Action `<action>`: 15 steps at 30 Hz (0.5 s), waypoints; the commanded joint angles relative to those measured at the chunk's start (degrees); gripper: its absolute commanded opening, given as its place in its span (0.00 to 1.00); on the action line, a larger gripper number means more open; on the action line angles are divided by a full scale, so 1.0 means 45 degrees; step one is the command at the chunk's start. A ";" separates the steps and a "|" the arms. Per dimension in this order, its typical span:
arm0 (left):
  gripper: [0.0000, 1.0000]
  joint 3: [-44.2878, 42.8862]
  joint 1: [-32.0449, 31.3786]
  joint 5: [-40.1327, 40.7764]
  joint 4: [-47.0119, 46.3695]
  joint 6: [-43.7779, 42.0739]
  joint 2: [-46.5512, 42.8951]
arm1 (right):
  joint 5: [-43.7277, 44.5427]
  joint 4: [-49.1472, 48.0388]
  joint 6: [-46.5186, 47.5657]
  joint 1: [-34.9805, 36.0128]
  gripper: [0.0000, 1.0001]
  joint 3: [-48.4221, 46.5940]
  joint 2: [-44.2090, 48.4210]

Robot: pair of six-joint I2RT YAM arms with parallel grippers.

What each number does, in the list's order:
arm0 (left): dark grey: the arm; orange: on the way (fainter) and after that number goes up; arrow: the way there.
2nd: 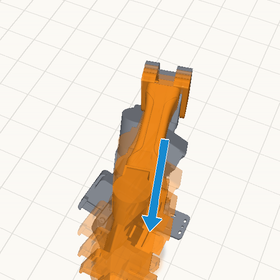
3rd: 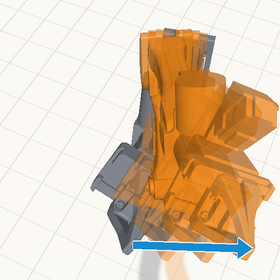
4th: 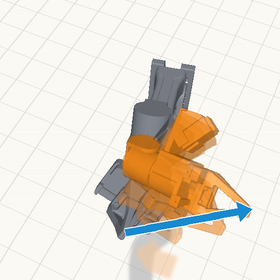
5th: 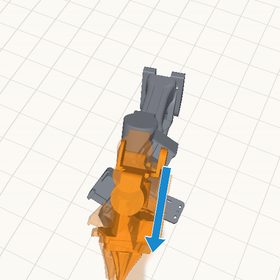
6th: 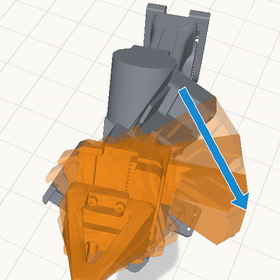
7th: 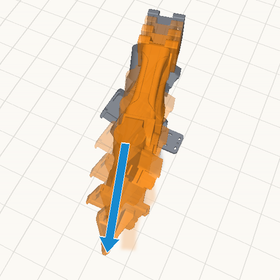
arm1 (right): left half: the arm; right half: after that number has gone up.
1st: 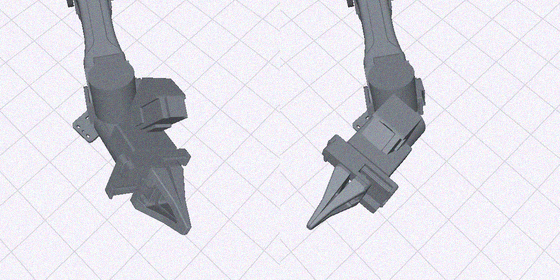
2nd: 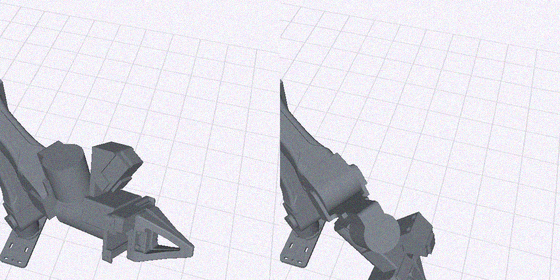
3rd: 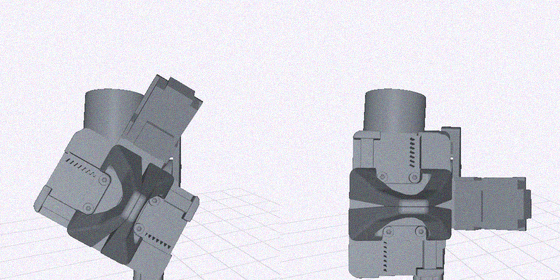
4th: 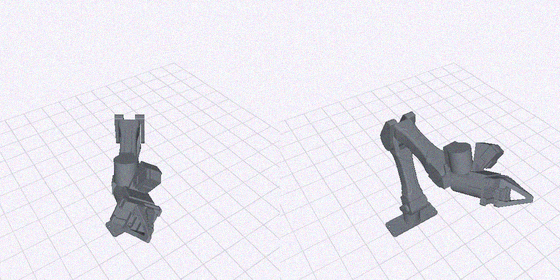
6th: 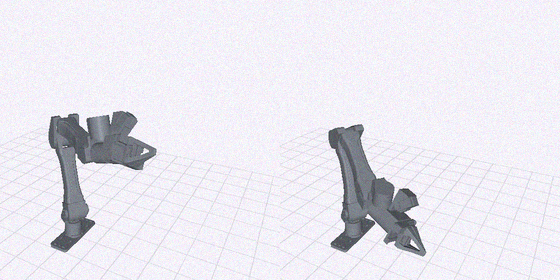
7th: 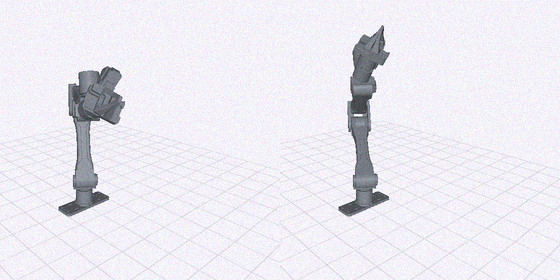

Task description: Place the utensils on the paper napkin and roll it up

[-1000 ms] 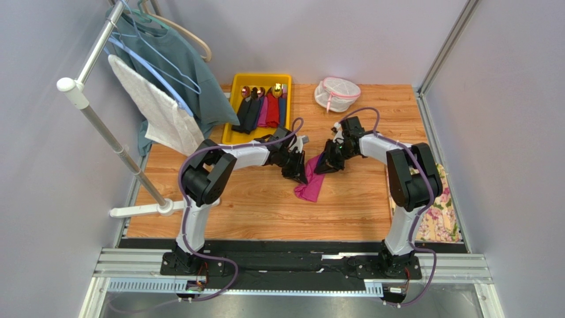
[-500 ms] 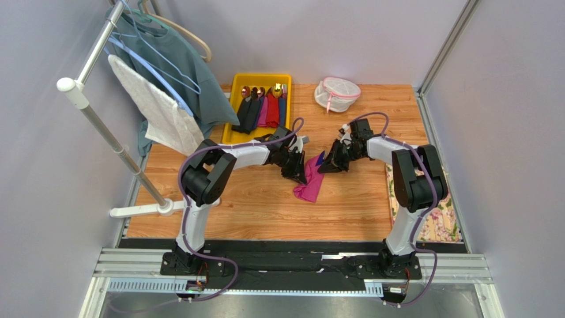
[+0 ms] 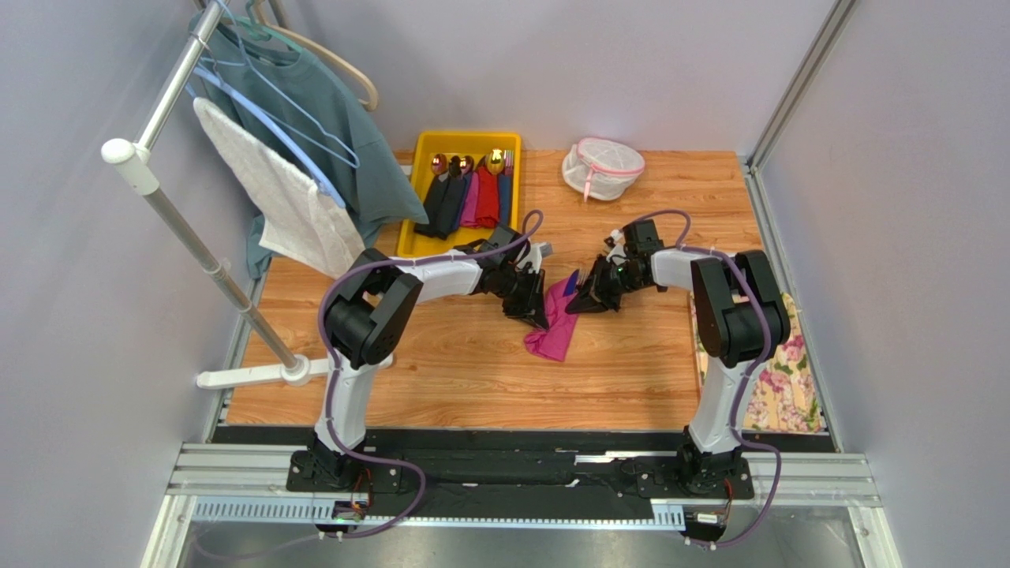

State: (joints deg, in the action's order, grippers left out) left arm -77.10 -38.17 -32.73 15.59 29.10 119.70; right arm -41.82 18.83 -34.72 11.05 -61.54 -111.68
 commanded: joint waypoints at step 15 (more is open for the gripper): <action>0.00 0.0103 -0.0306 -0.2218 -0.2312 0.2048 -0.0917 | 0.1442 0.0191 0.0196 0.0006 0.00 0.0160 -0.0573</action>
State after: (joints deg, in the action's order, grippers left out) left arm -75.81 -38.57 -38.94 9.47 35.77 117.60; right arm -42.17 18.65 -34.74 10.79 -61.45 -112.14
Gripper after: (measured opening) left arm 0.017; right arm 0.007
